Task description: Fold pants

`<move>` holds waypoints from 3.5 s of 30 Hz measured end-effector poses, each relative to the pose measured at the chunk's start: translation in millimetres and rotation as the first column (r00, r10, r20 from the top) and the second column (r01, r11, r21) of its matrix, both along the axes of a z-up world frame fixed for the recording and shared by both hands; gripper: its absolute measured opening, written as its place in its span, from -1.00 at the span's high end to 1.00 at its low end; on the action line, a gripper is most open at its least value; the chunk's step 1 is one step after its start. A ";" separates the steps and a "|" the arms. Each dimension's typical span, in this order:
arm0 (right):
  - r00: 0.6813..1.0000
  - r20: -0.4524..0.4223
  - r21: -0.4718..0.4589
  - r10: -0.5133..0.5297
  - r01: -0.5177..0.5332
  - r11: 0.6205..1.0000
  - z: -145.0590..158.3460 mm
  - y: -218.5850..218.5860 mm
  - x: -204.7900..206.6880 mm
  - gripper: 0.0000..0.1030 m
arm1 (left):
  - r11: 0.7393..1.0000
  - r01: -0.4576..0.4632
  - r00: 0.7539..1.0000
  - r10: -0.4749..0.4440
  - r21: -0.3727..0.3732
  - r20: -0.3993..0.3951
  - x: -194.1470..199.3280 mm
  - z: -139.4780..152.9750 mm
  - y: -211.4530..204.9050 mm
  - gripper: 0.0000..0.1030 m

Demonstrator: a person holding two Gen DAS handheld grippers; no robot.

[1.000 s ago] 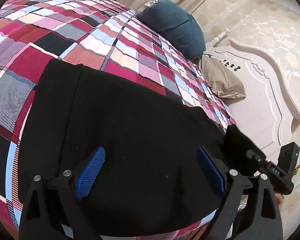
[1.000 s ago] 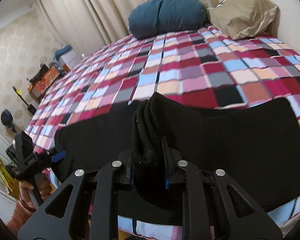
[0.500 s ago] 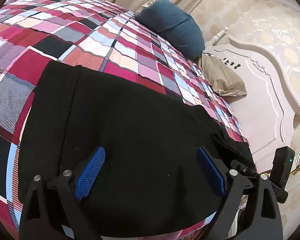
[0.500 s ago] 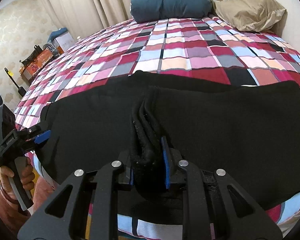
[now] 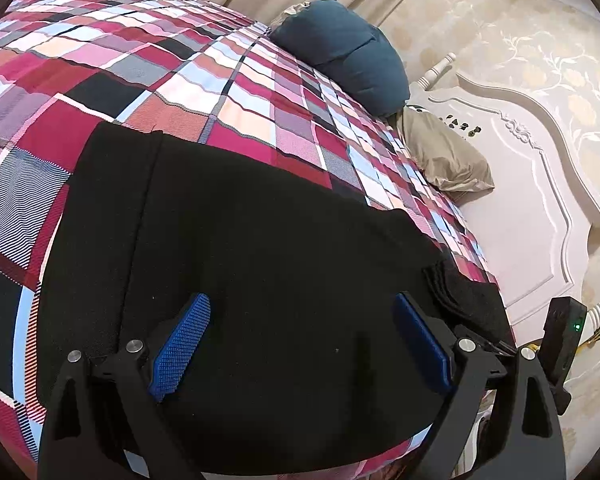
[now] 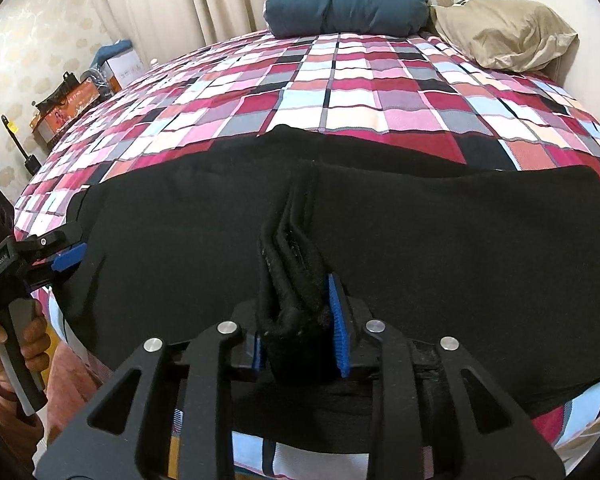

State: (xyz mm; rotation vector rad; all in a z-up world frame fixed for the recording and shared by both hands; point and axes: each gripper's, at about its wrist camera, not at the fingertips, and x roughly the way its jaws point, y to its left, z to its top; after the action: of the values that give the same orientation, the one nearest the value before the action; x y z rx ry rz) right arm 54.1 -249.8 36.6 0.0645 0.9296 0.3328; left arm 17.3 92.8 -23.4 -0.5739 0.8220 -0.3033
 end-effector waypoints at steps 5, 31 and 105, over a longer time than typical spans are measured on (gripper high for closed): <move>1.000 0.000 -0.001 0.009 -0.009 1.000 -0.7 4.4 -1.3 0.34 | 1.000 0.000 1.000 0.000 0.002 0.001 -0.2 0.1 -0.2 -0.77; 0.999 0.003 -0.004 0.046 -0.046 0.999 -2.2 15.3 -11.9 0.10 | 1.000 -0.001 1.000 0.001 0.003 0.001 -2.2 0.2 -2.2 -0.77; 0.993 -0.108 0.484 -0.048 0.095 0.870 13.1 -113.7 25.8 0.52 | 0.996 0.040 0.999 -0.040 0.081 0.007 4.1 0.3 -10.7 -0.89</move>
State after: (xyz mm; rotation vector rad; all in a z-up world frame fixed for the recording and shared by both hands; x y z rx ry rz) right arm 79.9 -363.5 49.7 0.5862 0.9135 0.4940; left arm 21.4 82.1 -23.1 -0.4803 0.8347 -0.3074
